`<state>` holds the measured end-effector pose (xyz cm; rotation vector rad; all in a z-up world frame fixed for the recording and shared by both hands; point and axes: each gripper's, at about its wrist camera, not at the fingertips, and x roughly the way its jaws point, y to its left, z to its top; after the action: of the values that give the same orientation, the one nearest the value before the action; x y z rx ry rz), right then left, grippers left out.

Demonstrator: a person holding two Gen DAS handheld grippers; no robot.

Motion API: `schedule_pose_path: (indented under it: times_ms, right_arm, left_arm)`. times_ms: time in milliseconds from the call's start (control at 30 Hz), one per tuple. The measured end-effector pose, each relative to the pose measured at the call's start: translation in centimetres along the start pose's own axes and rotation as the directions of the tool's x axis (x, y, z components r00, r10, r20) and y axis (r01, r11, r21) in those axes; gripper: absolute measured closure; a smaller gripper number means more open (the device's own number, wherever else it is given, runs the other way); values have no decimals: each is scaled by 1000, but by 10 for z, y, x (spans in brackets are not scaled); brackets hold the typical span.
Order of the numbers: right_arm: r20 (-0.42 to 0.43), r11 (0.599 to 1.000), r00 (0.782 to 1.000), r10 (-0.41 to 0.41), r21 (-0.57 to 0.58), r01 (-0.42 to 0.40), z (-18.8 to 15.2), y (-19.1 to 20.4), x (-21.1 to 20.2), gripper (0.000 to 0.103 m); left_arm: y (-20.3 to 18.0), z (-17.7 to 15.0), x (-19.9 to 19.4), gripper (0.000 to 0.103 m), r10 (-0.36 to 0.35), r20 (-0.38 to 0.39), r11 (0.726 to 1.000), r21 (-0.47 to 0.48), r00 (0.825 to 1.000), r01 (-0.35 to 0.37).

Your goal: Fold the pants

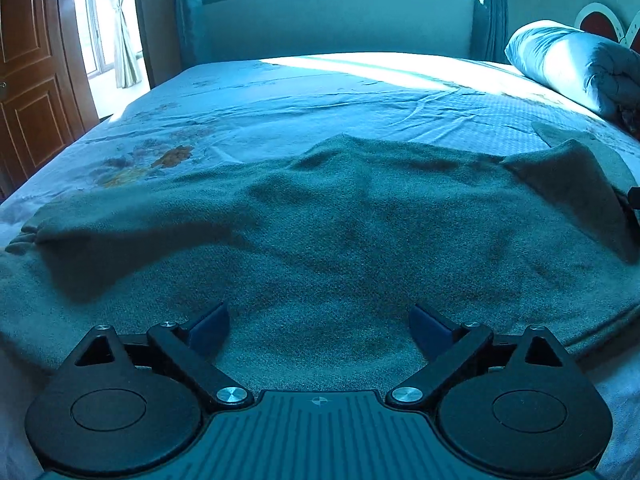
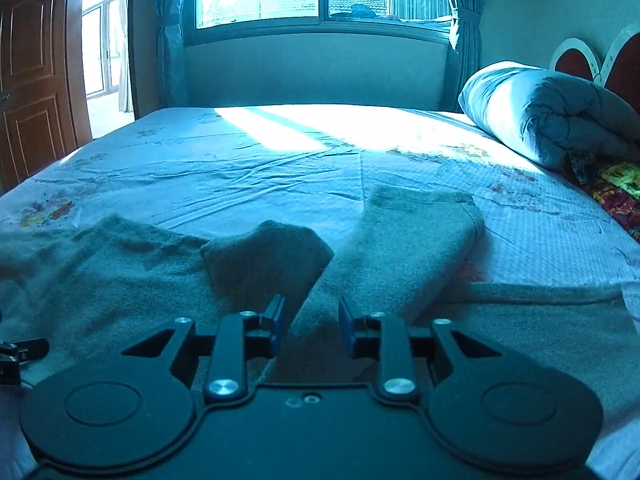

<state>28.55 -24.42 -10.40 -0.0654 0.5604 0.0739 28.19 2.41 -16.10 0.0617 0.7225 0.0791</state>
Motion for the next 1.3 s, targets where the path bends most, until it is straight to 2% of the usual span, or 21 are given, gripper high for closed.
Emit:
schedule_pose_path:
  times_ms: [67, 100, 133, 233, 300, 367, 467, 500, 533, 700, 767, 867, 900, 933, 967, 1100, 1133, 1167, 1200, 1233, 1300]
  right_arm:
    - [-20, 996, 999, -43, -82, 41, -2, 4, 8, 83]
    - [-35, 989, 997, -75, -130, 70, -5, 3, 13, 98]
    - [-41, 983, 992, -123, -143, 116, -7, -2, 13, 103]
    - [-71, 990, 989, -133, -65, 128, -14, -32, 3, 103]
    - [-97, 977, 972, -214, -37, 211, -26, -52, -6, 103]
    - [-156, 968, 962, -226, 78, 240, -42, -84, -15, 103]
    - [-84, 969, 981, -174, 165, 186, -52, -100, -39, 100]
    - [-52, 973, 987, -153, 165, 160, -48, -97, -45, 92]
    - [-27, 978, 990, -137, 154, 140, -44, -92, -47, 89]
    - [33, 999, 999, -33, 29, 32, -4, -41, -28, 86]
    - [24, 998, 999, -37, -41, 38, 6, -22, -11, 85]
    - [-45, 976, 994, -98, -200, 87, 10, 4, 23, 73]
    - [-74, 959, 989, -131, -262, 107, 8, 10, 35, 80]
    - [-78, 944, 984, -159, -303, 129, 5, 12, 40, 96]
    - [-78, 931, 977, -198, -327, 163, 1, 11, 41, 103]
    - [-63, 970, 975, -212, -137, 202, -10, -29, 7, 103]
    - [-89, 983, 979, -185, -11, 185, -19, -47, -4, 103]
    - [-125, 978, 981, -145, 132, 162, -30, -65, -11, 103]
    - [-171, 955, 980, -107, 256, 148, -45, -84, -16, 103]
    - [-177, 944, 980, -91, 298, 142, -56, -93, -21, 103]
    - [-151, 949, 985, -79, 290, 121, -62, -94, -37, 99]
  left_arm:
    - [-1, 0, 2, 5, 9, 0, 1000, 1, 1000, -9]
    - [-2, -1, 3, 4, 14, 0, 1000, 3, 1000, -14]
    - [-2, -1, 3, 3, 16, -1, 1000, 3, 1000, -16]
    - [0, 1, 4, 1, 14, -9, 1000, -1, 1000, -14]
    - [0, 2, 4, 1, 15, -12, 1000, -3, 1000, -15]
    - [0, 1, 4, 1, 18, -10, 1000, -5, 1000, -18]
    - [-1, 0, 4, 1, 23, -5, 1000, -3, 1000, -23]
    - [-1, 1, 4, 1, 25, -6, 1000, -5, 1000, -25]
    - [-1, 1, 4, 1, 28, -8, 1000, -9, 1000, -28]
    - [12, 3, -6, 1, 72, -5, 996, -53, 997, -72]
    - [21, 1, -9, 1, 112, -5, 992, -56, 994, -112]
    - [31, -2, -6, 0, 131, -22, 990, -53, 991, -132]
    - [31, -2, -4, 0, 131, -29, 990, -44, 991, -132]
    - [30, -2, -3, 0, 135, -34, 990, -36, 990, -136]
    - [29, -1, -2, 0, 138, -37, 990, -31, 990, -139]
    - [29, -3, 0, 0, 130, -30, 991, -36, 991, -131]
    - [29, -4, 0, 0, 131, -26, 991, -34, 991, -132]
    - [28, -4, 0, 0, 133, -24, 990, -34, 991, -134]
    - [27, -5, 0, 0, 136, -22, 990, -33, 990, -136]
    - [27, -5, -1, 0, 135, -21, 990, -34, 991, -136]
    - [27, -5, -1, 0, 133, -20, 990, -34, 991, -134]
